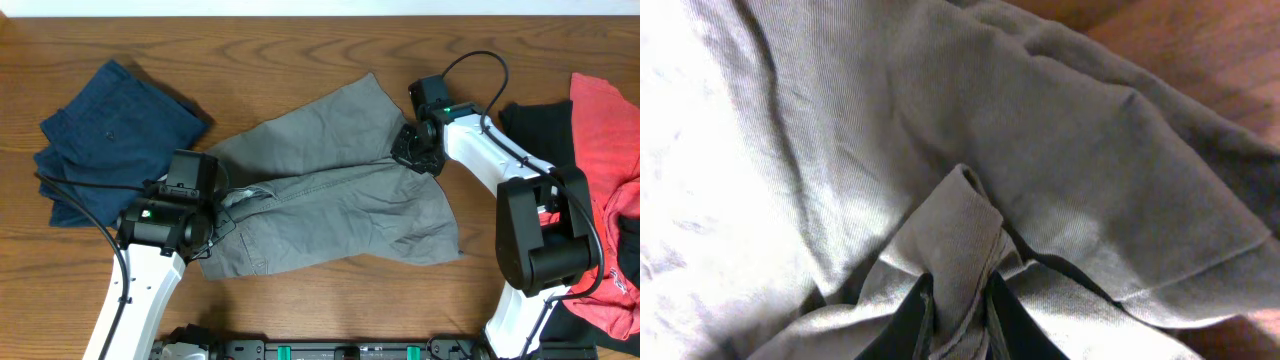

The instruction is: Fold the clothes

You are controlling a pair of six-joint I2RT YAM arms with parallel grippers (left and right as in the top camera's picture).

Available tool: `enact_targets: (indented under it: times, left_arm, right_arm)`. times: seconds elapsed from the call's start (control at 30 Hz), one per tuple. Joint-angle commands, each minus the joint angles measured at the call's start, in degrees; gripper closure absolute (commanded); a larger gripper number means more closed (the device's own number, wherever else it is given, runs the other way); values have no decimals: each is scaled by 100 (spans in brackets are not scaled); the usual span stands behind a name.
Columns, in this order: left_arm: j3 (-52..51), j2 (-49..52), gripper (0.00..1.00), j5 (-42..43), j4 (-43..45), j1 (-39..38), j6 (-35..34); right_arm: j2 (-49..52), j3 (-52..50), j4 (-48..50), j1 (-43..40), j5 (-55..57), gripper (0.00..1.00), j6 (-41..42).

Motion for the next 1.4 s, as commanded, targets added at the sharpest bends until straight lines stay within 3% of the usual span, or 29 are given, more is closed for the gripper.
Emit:
enact_targets:
  times: [0.0, 0.2, 0.5, 0.8, 1.1, 1.37]
  left_arm:
    - [39, 11, 94, -50, -39, 37, -28]
    - [39, 4, 94, -52, -50, 37, -28]
    - [39, 0, 94, -50, -125, 37, -4]
    - [42, -50, 94, -50, -210, 37, -66]
    - [39, -219, 94, -105, 293, 37, -603]
    - [39, -35, 94, -555, 616, 37, -1073]
  right_arm:
    - [-144, -28, -79, 31, 57, 87, -42]
    - [-321, -24, -511, -4, 103, 99, -46]
    - [-1930, -24, -1303, -28, 1174, 99, -160]
    - [-3355, -24, -1867, -28, 1436, 99, -522]
    - [-3652, -24, 55, 7, 1425, 99, -1902]
    - [-3032, -24, 1237, 44, 1399, 99, -2015]
